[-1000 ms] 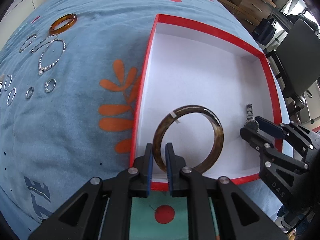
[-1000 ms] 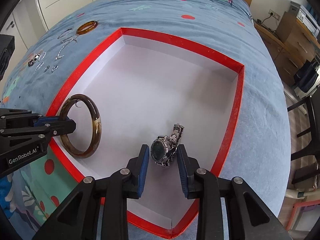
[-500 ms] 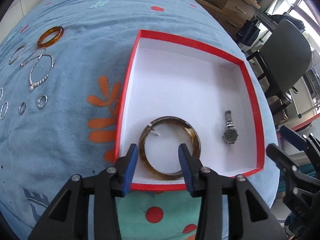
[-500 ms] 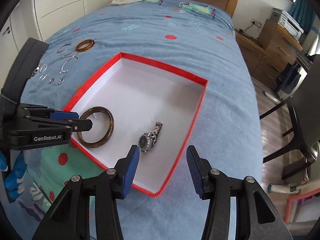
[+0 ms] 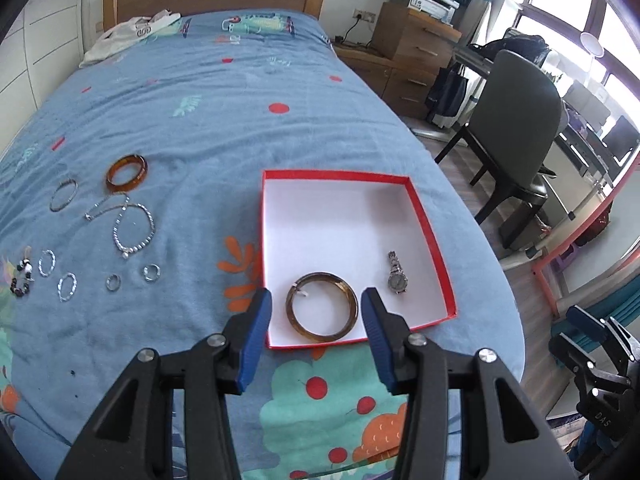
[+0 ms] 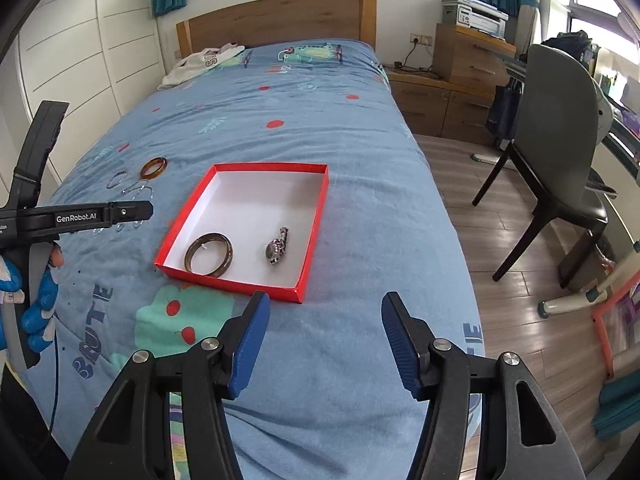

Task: Organize jewelry
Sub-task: 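Open both tools to release the bangle and watch inside the box, then lift both tools away from the box toward the remaining jewelry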

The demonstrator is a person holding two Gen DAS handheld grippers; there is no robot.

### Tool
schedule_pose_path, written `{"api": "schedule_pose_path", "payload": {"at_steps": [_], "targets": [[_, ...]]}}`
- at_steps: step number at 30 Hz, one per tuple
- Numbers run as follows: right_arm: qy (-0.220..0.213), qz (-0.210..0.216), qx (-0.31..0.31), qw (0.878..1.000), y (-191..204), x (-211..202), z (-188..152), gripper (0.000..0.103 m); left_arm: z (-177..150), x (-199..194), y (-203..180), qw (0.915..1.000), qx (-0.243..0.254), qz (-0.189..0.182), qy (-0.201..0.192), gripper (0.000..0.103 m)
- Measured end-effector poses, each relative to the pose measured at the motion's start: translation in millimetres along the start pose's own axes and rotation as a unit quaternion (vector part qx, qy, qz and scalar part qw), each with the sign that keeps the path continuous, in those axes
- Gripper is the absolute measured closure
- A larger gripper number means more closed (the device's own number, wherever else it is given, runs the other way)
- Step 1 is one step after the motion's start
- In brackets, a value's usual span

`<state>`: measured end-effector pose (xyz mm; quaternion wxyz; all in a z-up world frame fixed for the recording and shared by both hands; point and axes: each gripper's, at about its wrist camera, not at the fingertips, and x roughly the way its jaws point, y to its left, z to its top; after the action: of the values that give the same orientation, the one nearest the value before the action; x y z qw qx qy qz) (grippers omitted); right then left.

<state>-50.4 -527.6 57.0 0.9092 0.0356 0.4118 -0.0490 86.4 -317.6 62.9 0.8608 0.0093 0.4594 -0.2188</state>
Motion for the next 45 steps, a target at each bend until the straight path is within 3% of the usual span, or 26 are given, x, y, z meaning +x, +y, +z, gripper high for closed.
{"api": "schedule_pose_path", "payload": {"at_steps": [8,14,27,35,45], "targets": [[-0.062,0.033,-0.005,0.998,54.4,-47.3,13.6,0.046,4.9,-89.2,56.7,0.9972,0.026,0.035,-0.060,0.058],[-0.111,0.061,-0.020,0.992,102.1,-83.0,31.0,0.046,0.7,-153.6,138.4,0.9926,0.006,0.065,-0.103,0.058],[-0.171,0.113,-0.070,0.976,195.2,-116.9,74.0,0.057,-29.1,-250.4,311.2,0.9708,-0.057,0.177,-0.152,0.058],[-0.159,0.143,-0.081,0.974,235.4,-79.6,85.3,0.065,-61.8,-233.8,354.4,0.9701,-0.083,0.187,-0.130,0.058],[-0.090,0.169,-0.078,0.978,268.3,8.7,72.2,0.070,-89.6,-144.7,355.6,0.9802,-0.090,0.159,-0.076,0.058]]}}
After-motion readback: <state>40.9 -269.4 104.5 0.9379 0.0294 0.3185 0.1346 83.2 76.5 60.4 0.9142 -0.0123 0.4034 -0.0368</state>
